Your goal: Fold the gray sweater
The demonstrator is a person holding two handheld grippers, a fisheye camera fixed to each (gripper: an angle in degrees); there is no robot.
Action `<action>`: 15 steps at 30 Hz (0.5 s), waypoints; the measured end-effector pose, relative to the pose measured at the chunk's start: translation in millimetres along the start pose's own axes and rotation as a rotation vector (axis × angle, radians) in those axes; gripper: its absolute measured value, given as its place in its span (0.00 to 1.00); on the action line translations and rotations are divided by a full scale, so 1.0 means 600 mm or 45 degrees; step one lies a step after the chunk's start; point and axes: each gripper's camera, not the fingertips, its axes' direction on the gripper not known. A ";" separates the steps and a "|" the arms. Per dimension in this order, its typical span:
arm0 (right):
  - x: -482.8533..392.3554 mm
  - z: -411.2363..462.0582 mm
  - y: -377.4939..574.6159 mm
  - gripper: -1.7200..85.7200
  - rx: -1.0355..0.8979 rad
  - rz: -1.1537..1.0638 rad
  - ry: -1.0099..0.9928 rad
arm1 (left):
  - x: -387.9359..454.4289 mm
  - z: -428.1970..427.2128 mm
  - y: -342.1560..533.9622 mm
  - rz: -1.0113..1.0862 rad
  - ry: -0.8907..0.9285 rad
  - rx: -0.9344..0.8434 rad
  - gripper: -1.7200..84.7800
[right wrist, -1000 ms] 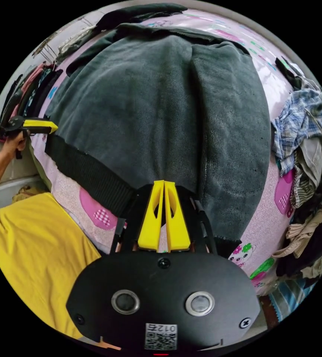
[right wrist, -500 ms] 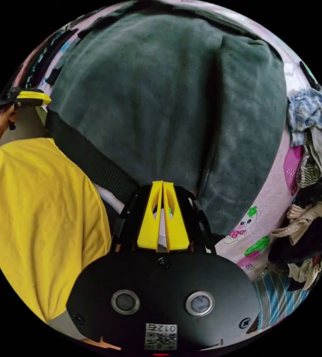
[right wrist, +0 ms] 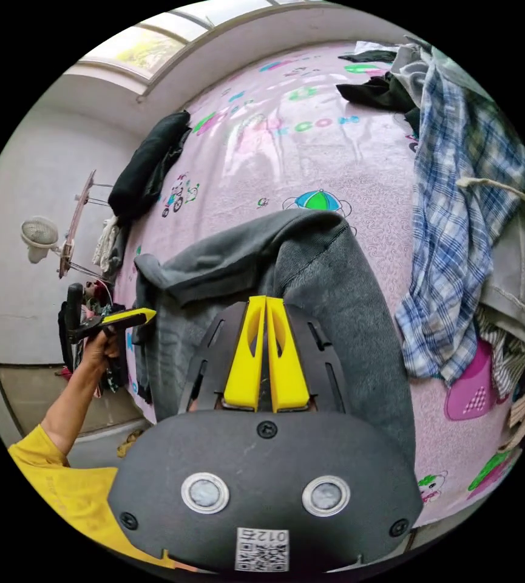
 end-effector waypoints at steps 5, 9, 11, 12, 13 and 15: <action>0.016 0.028 -0.086 0.02 -0.188 -0.024 -0.006 | -0.030 0.022 -0.085 0.112 0.004 -0.129 0.03; 0.003 0.041 -0.151 0.02 -0.335 -0.119 -0.098 | -0.027 0.035 -0.131 0.266 0.078 -0.285 0.03; -0.001 0.027 -0.186 0.02 -0.266 -0.126 -0.176 | -0.045 0.006 -0.173 0.306 0.097 -0.266 0.03; 0.001 0.014 -0.207 0.02 -0.179 -0.108 -0.228 | -0.054 -0.010 -0.185 0.290 0.101 -0.219 0.03; 0.005 -0.008 -0.221 0.02 -0.012 -0.085 -0.274 | -0.081 -0.052 -0.206 0.214 0.115 -0.074 0.03; 0.020 -0.043 -0.225 0.02 0.266 -0.016 -0.389 | -0.140 -0.122 -0.217 0.028 0.249 0.237 0.03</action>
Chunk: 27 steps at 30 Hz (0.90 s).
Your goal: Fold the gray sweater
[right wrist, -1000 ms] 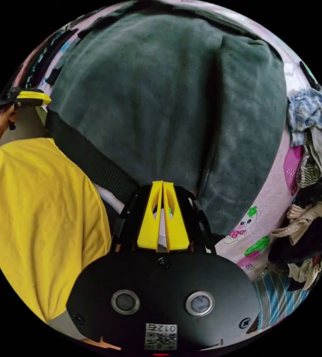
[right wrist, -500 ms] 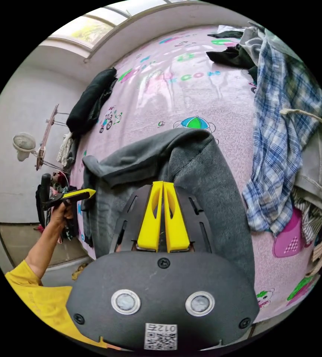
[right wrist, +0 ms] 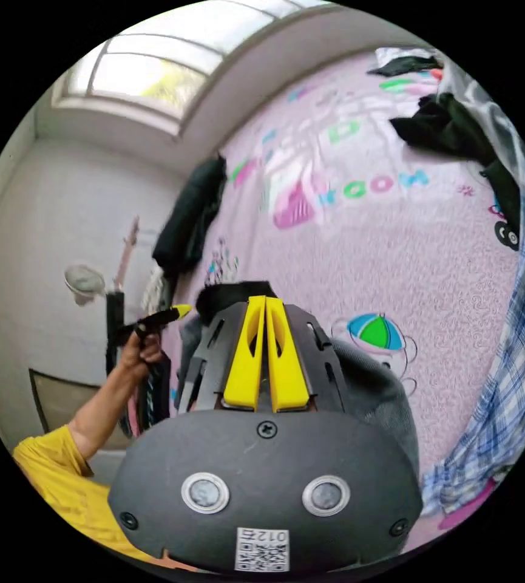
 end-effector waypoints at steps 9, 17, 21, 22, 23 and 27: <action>-0.033 0.049 0.072 0.02 -0.187 -0.228 0.301 | -0.019 0.000 0.059 0.074 -0.122 -0.038 0.02; -0.067 0.172 0.035 0.02 -0.415 -0.416 0.771 | 0.007 0.118 0.026 0.065 -0.450 -0.212 0.02; -0.109 0.241 0.055 0.02 -0.559 -0.776 1.022 | 0.024 0.132 0.020 0.071 -0.445 -0.230 0.02; -0.116 0.254 0.067 0.02 -0.597 -0.847 1.071 | 0.029 0.136 0.022 0.054 -0.431 -0.235 0.02; -0.119 0.256 0.072 0.02 -0.606 -0.858 1.083 | 0.033 0.137 0.024 0.020 -0.412 -0.254 0.02; -0.139 0.182 0.115 0.02 -0.475 -0.678 0.845 | 0.081 0.101 0.062 0.030 -0.356 -0.196 0.02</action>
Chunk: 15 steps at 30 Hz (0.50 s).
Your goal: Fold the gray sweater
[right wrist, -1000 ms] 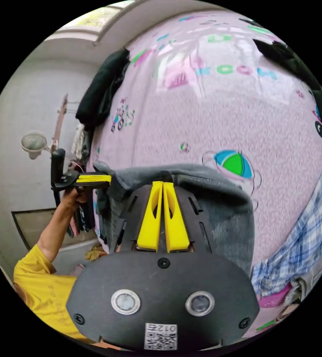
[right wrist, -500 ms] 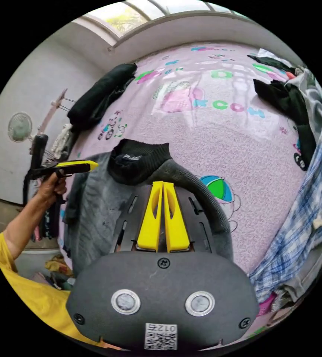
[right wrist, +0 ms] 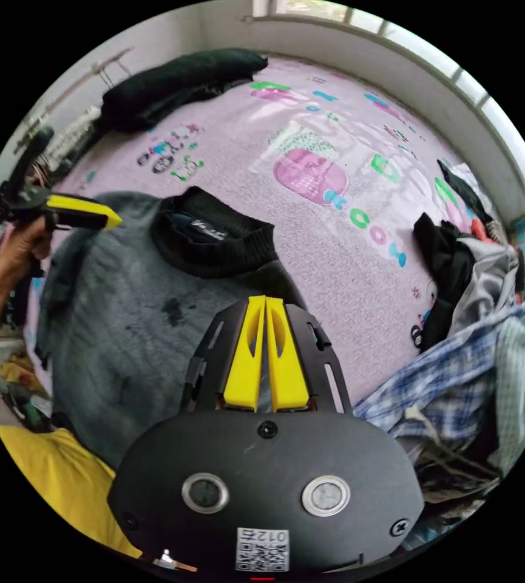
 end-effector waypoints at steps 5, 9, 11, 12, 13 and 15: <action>-0.069 -0.055 0.190 0.02 0.149 0.048 -0.305 | 0.084 -0.051 0.209 0.029 -0.078 0.084 0.02; -0.201 -0.001 0.335 0.02 -0.041 -0.079 -0.338 | 0.115 -0.011 0.336 -0.056 -0.093 -0.022 0.02; -0.235 0.030 0.375 0.02 -0.113 -0.092 -0.245 | 0.129 0.015 0.378 -0.107 -0.117 -0.074 0.02; -0.245 0.051 0.392 0.02 -0.160 -0.077 -0.185 | 0.132 0.022 0.384 -0.117 -0.131 -0.088 0.02; -0.248 0.073 0.404 0.02 -0.205 -0.055 -0.131 | 0.136 0.040 0.390 -0.136 -0.153 -0.150 0.02; -0.245 0.086 0.418 0.02 -0.179 -0.039 -0.141 | 0.147 0.049 0.397 -0.171 -0.113 -0.138 0.02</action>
